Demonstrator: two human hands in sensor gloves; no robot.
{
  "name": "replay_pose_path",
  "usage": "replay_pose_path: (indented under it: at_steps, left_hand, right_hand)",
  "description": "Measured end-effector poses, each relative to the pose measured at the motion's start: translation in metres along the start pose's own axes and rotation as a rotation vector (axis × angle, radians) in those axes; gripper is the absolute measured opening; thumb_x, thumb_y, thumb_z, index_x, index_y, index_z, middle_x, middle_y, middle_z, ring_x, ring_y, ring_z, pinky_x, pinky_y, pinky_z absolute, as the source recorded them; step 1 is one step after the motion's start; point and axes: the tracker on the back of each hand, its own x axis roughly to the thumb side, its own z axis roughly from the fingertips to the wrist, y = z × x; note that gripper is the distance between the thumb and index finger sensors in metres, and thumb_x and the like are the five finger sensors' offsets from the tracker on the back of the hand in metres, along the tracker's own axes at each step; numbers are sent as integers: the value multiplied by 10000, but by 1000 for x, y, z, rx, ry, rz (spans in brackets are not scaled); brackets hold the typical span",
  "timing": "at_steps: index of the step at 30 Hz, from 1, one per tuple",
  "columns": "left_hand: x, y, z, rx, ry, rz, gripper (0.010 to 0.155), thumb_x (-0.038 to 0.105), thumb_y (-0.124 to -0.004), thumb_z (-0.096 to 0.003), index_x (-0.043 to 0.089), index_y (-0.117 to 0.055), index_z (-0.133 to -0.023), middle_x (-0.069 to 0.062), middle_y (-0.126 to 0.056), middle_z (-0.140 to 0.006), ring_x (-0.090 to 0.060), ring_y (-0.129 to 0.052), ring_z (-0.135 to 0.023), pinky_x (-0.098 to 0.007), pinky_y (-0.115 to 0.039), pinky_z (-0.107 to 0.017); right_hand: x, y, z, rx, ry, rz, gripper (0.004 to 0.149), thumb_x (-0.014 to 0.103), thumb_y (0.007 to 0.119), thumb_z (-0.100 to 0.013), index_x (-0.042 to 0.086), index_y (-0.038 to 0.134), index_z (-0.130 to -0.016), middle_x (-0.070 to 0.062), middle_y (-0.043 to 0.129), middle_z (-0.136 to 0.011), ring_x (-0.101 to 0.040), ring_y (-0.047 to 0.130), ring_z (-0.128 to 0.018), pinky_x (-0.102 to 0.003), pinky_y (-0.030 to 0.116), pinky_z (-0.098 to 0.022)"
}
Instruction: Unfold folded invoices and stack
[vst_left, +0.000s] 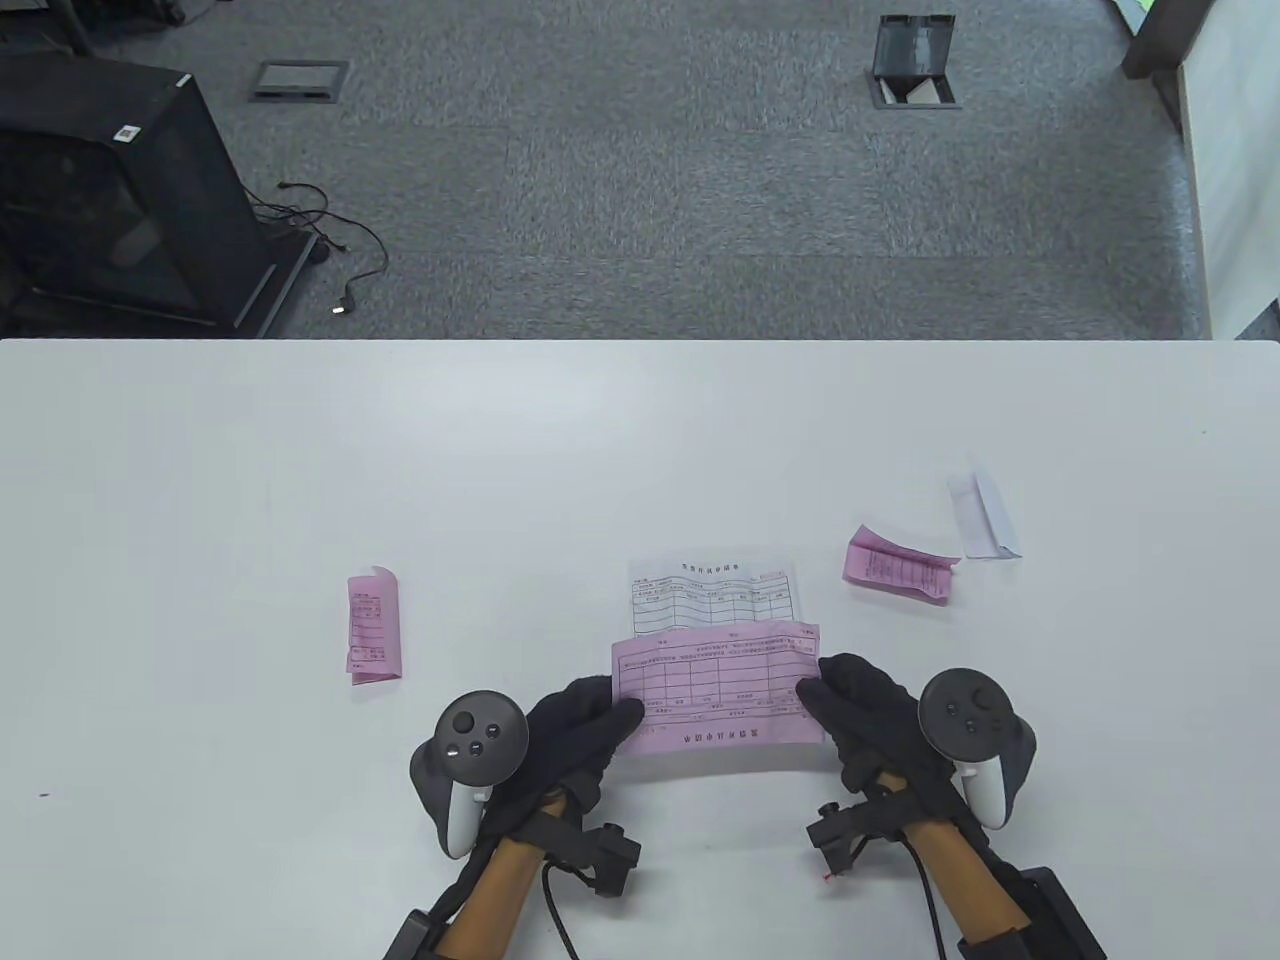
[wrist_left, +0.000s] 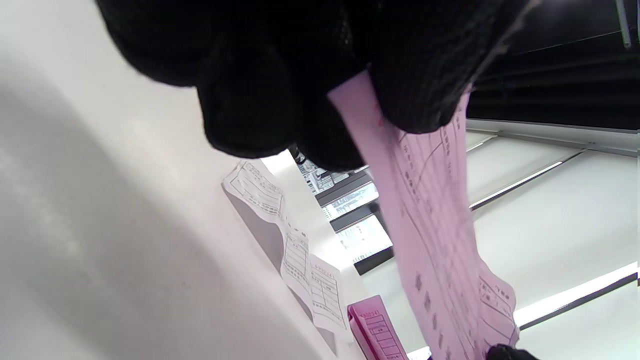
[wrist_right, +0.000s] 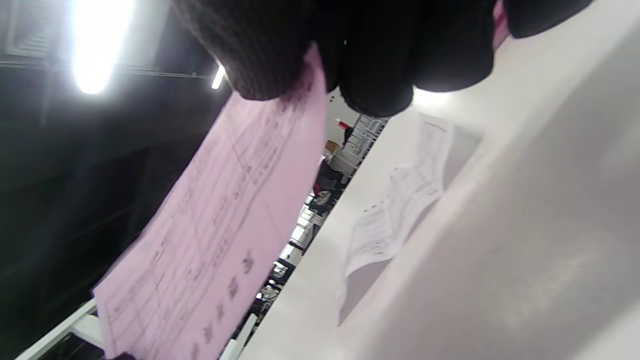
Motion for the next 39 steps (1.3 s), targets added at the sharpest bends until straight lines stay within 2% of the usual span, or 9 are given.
replay_pose_path:
  at_steps: [4, 8, 12, 18, 23, 30, 34, 39]
  left_hand:
    - [12, 2, -13, 34, 22, -104, 408, 368, -922, -456, 176, -914, -817, -48, -1070, -606, -274, -987, -574, -395, -839, -409]
    - [26, 5, -33, 75, 26, -190, 411, 374, -920, -457, 185, -909, -822, -41, -1073, -600, -252, -995, -538, -373, -847, -385]
    - [33, -1, -58, 82, 136, -223, 440, 363, -921, -464, 191, -879, -867, -50, -1063, -612, -251, -986, -516, -363, -837, -375]
    - [29, -20, -92, 72, 228, -391, 532, 374, -921, -465, 195, -809, -953, -43, -1050, -627, -249, -974, -530, -361, -829, -393]
    - [20, -35, -112, 38, 263, -509, 599, 374, -904, -475, 189, -734, -1018, -47, -1042, -636, -254, -968, -536, -363, -820, -412]
    - [18, -47, -121, 33, 288, -643, 620, 393, -898, -479, 191, -712, -1035, -41, -1027, -614, -235, -950, -492, -359, -808, -406]
    - [19, -50, -122, 17, 303, -682, 664, 407, -911, -468, 195, -683, -1054, -12, -1003, -625, -213, -939, -485, -352, -805, -402]
    - [19, -51, -121, -28, 303, -757, 708, 427, -913, -475, 207, -625, -1083, 31, -969, -649, -170, -927, -483, -329, -804, -405]
  right_hand:
    - [12, -4, -9, 1, 19, 73, 317, 399, 772, -479, 251, 795, -759, -81, 849, -811, -378, 778, -793, -646, 553, -649]
    - [39, -13, -28, -39, -3, 228, 314, 402, 773, -477, 263, 801, -758, -77, 848, -819, -377, 771, -807, -654, 544, -652]
    - [56, -8, -57, -49, 47, 415, 311, 409, 775, -476, 282, 803, -759, -97, 823, -858, -400, 734, -841, -672, 515, -660]
    - [46, 15, -90, -50, 116, 641, 315, 423, 773, -476, 300, 798, -764, -116, 789, -916, -437, 675, -897, -705, 470, -665]
    - [30, 37, -106, -41, 156, 746, 315, 425, 774, -475, 299, 803, -762, -128, 781, -933, -447, 667, -905, -718, 458, -662]
    - [21, 53, -113, -16, 163, 871, 315, 422, 771, -477, 288, 806, -759, -116, 758, -921, -423, 705, -884, -680, 494, -671]
    - [21, 58, -113, 5, 186, 944, 312, 428, 767, -481, 305, 779, -768, -95, 707, -940, -407, 677, -906, -700, 456, -681]
    - [21, 56, -114, -5, 220, 919, 327, 439, 772, -475, 306, 770, -774, -79, 700, -934, -399, 663, -907, -688, 468, -679]
